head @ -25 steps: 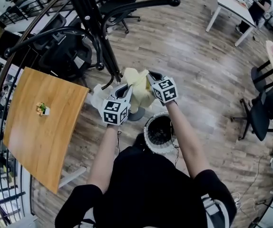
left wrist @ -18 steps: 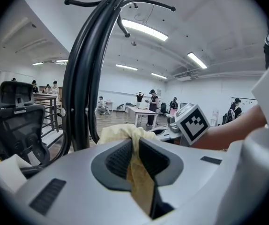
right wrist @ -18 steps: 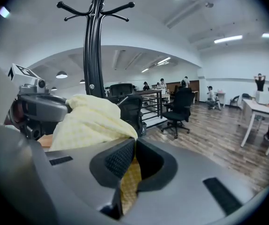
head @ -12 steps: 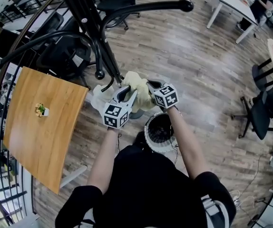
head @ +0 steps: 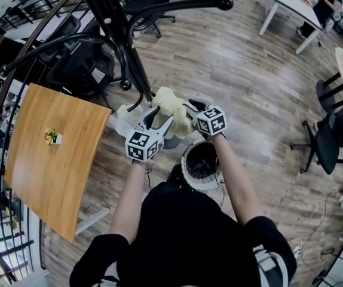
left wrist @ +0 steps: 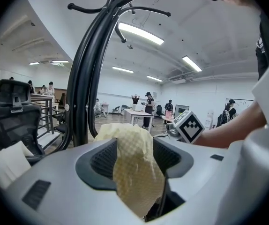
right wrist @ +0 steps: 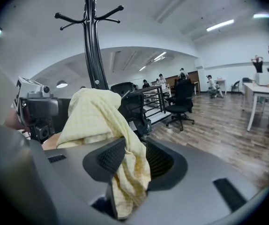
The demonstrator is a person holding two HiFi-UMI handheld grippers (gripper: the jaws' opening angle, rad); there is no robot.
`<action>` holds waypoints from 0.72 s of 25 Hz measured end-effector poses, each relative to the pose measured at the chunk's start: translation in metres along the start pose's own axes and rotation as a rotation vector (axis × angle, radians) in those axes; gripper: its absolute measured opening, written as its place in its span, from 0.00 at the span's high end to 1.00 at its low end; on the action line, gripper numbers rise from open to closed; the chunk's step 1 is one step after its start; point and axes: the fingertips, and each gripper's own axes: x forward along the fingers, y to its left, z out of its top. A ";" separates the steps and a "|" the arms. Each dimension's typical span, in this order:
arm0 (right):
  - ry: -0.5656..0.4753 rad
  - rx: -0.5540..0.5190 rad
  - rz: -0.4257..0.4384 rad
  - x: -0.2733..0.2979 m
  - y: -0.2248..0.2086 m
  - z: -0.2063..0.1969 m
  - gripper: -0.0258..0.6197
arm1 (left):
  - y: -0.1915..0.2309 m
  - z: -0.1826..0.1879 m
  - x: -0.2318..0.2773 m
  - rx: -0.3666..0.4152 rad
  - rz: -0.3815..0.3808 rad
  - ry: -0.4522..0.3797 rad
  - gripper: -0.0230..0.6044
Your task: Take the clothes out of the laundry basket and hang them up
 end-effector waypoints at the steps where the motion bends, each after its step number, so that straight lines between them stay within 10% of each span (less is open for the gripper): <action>1: -0.004 0.008 -0.006 -0.002 -0.001 -0.001 0.73 | -0.001 -0.001 -0.001 0.004 0.000 0.003 0.57; 18: -0.106 0.214 -0.061 0.010 -0.004 0.016 0.93 | -0.002 -0.010 0.008 -0.062 0.051 -0.013 0.57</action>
